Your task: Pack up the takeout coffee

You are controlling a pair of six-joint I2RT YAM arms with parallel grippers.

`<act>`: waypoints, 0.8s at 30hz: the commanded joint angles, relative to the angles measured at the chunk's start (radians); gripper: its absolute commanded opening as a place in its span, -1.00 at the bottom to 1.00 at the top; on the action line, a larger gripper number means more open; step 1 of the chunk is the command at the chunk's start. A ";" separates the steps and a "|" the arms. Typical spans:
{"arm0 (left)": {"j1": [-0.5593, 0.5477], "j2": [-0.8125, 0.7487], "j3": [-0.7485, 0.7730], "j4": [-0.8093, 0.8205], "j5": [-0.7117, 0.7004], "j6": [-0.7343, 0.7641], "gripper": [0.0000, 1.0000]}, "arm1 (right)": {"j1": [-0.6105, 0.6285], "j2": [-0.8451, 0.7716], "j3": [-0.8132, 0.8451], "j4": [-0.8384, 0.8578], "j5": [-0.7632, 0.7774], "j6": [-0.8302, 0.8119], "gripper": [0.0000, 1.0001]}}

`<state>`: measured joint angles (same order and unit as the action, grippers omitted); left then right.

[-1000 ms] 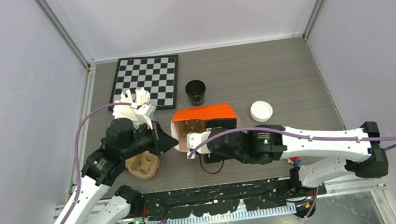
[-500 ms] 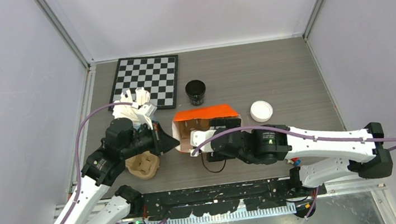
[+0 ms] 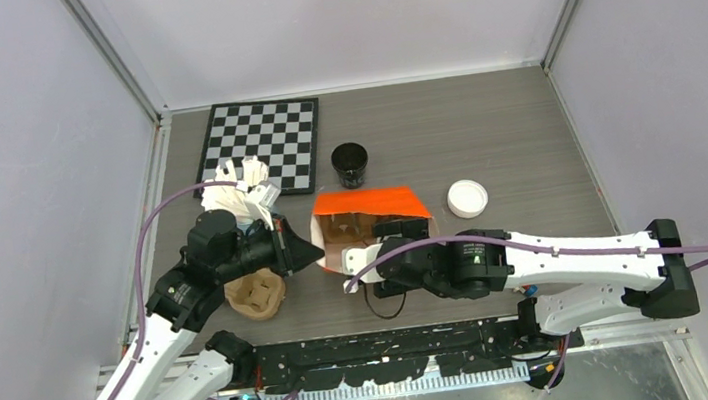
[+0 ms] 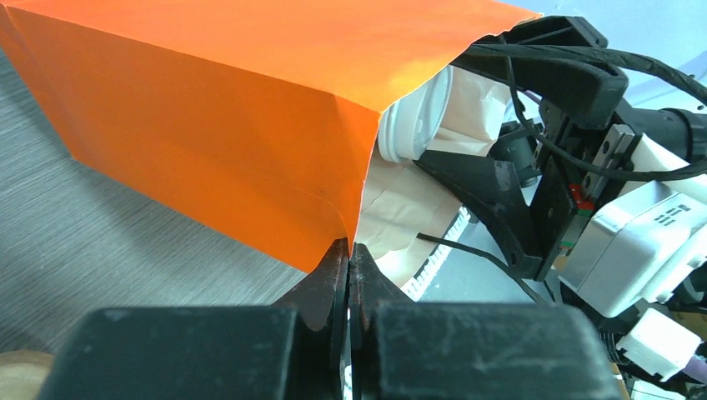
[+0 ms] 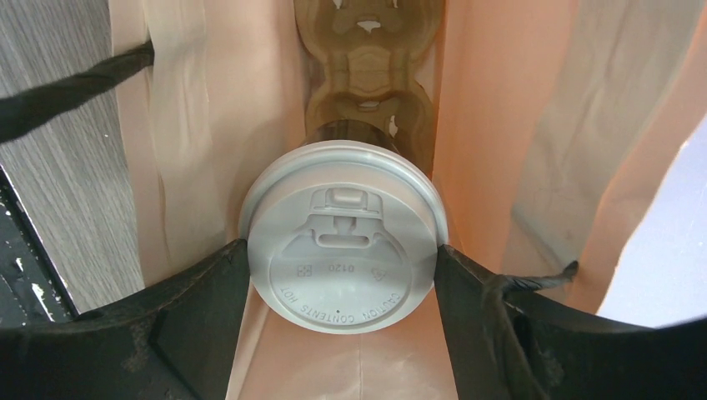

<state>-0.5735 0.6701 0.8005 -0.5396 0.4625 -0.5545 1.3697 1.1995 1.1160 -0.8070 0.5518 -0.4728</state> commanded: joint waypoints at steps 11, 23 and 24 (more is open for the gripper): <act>0.005 -0.013 -0.006 0.080 0.061 -0.014 -1.00 | -0.020 0.002 -0.047 0.069 0.024 -0.002 0.48; 0.005 -0.020 -0.040 0.060 0.159 0.074 -1.00 | -0.107 -0.050 -0.134 0.224 -0.098 -0.134 0.45; 0.006 -0.018 -0.040 0.061 0.162 0.073 -1.00 | -0.114 -0.051 -0.148 0.240 -0.110 -0.140 0.45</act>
<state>-0.5735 0.6689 0.7601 -0.5213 0.5632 -0.5114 1.2781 1.1851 0.9997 -0.6750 0.5022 -0.5606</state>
